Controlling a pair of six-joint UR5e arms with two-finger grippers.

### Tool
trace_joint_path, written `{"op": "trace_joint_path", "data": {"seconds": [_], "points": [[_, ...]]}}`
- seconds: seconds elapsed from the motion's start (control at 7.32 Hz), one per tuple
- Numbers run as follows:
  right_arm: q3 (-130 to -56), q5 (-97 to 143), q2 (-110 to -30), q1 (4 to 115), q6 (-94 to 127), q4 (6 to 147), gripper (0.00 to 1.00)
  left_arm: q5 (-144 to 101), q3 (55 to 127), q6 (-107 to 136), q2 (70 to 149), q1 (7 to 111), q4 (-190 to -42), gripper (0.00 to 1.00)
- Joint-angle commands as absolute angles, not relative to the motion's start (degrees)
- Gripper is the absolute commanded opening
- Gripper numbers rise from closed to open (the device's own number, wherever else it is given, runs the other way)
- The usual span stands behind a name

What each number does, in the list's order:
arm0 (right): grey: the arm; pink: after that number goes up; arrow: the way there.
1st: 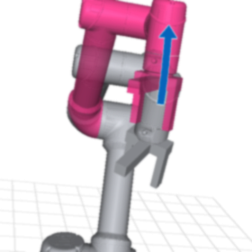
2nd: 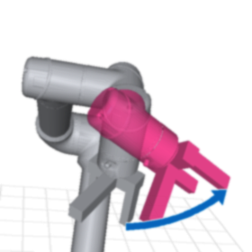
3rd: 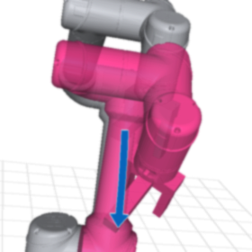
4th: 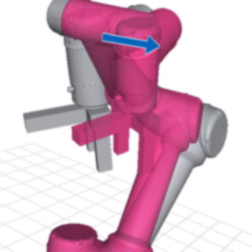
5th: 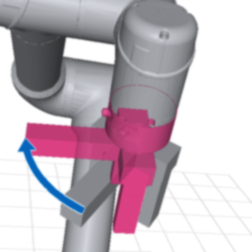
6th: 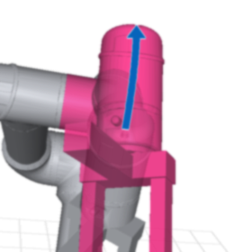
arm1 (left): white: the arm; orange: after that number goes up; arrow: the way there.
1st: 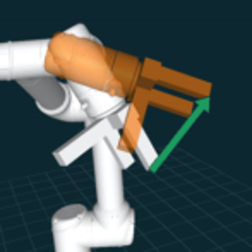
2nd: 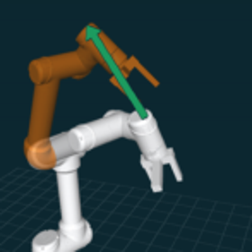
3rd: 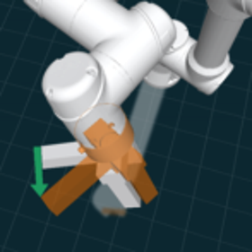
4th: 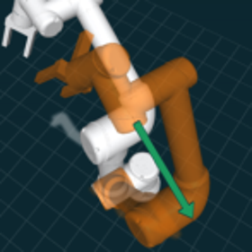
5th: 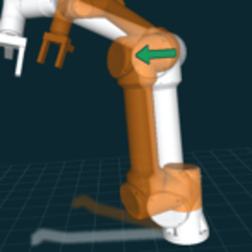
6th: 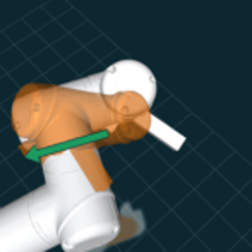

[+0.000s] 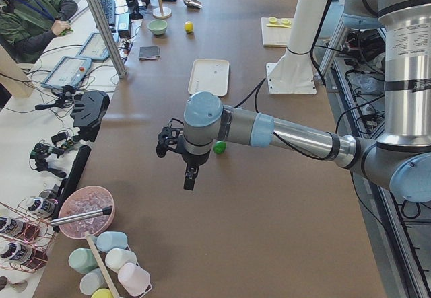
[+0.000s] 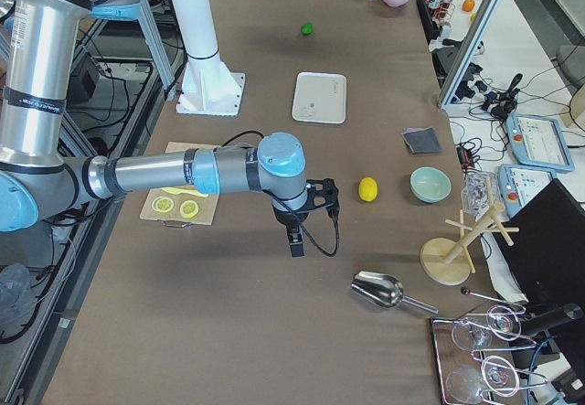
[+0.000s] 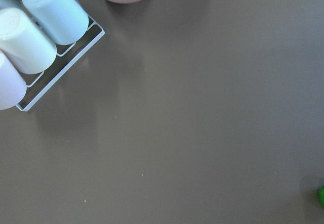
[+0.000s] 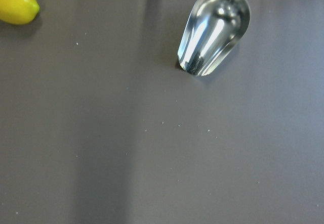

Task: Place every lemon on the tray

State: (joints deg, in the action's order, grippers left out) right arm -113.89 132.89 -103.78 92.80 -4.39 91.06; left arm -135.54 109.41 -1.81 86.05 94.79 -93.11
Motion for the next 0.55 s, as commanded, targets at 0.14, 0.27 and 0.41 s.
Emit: {"op": "trace_joint_path", "data": {"seconds": [0.14,0.27,0.41], "points": [[-112.9,133.1,-103.0,97.0,-4.4,88.4,1.0,-144.3,105.9,-1.7,89.0,94.5,-107.5,0.98],[-112.3,133.2,-103.0,97.0,-4.1,84.9,1.0,-144.5,106.0,-1.5,88.7,94.5,-107.7,0.98],[-112.2,133.4,-103.4,96.9,-4.1,84.6,1.0,-144.3,106.1,-0.5,88.5,94.1,-109.8,0.98]]}}
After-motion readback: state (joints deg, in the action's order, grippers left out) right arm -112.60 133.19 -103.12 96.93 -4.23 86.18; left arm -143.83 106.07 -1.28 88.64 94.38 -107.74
